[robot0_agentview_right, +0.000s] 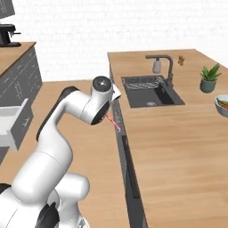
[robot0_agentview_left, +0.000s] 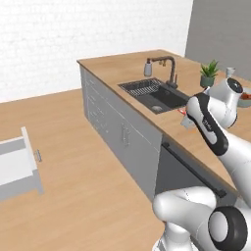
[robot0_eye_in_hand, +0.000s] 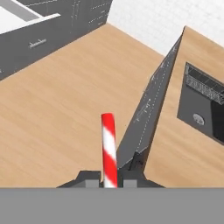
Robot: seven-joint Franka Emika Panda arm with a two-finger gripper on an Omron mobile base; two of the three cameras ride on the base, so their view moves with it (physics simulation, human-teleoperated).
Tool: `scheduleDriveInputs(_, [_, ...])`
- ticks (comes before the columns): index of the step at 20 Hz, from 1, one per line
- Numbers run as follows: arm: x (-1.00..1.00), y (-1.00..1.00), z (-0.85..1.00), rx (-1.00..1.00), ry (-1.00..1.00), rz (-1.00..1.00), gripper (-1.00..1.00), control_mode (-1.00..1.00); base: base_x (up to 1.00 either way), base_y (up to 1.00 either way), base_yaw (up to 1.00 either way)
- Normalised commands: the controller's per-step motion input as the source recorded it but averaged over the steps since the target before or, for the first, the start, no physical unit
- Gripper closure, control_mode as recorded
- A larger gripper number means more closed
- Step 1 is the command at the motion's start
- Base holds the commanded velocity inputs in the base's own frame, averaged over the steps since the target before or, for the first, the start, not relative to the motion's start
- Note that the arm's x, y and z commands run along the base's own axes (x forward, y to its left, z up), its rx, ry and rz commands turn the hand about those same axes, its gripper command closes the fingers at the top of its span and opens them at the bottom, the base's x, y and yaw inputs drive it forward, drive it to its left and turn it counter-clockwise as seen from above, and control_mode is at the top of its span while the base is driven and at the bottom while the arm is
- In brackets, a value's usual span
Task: Take a straw from the drawer in front and place it inside the glass cup on the dining counter.
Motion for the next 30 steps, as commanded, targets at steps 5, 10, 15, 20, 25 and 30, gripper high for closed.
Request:
scheduleDriveInputs(5, [0.0,0.0,0.0,0.0,0.0,0.0,1.0,1.0,-0.85,-0.41,-0.18])
scheduleDriveInputs(10, [0.0,0.0,0.0,0.0,0.0,0.0,1.0,1.0,-0.7,-0.41,-0.17])
scheduleDriveInputs(15, [0.0,0.0,0.0,0.0,0.0,0.0,1.0,1.0,0.12,-0.72,-0.08])
scheduleDriveInputs(20, [0.0,0.0,0.0,0.0,0.0,0.0,1.0,1.0,0.12,-0.99,-0.01])
scheduleDriveInputs(25, [0.0,0.0,0.0,0.0,0.0,0.0,1.0,1.0,0.11,-1.0,0.0])
scheduleDriveInputs(30, [0.0,0.0,0.0,0.0,0.0,0.0,1.0,1.0,0.11,-1.0,0.0])
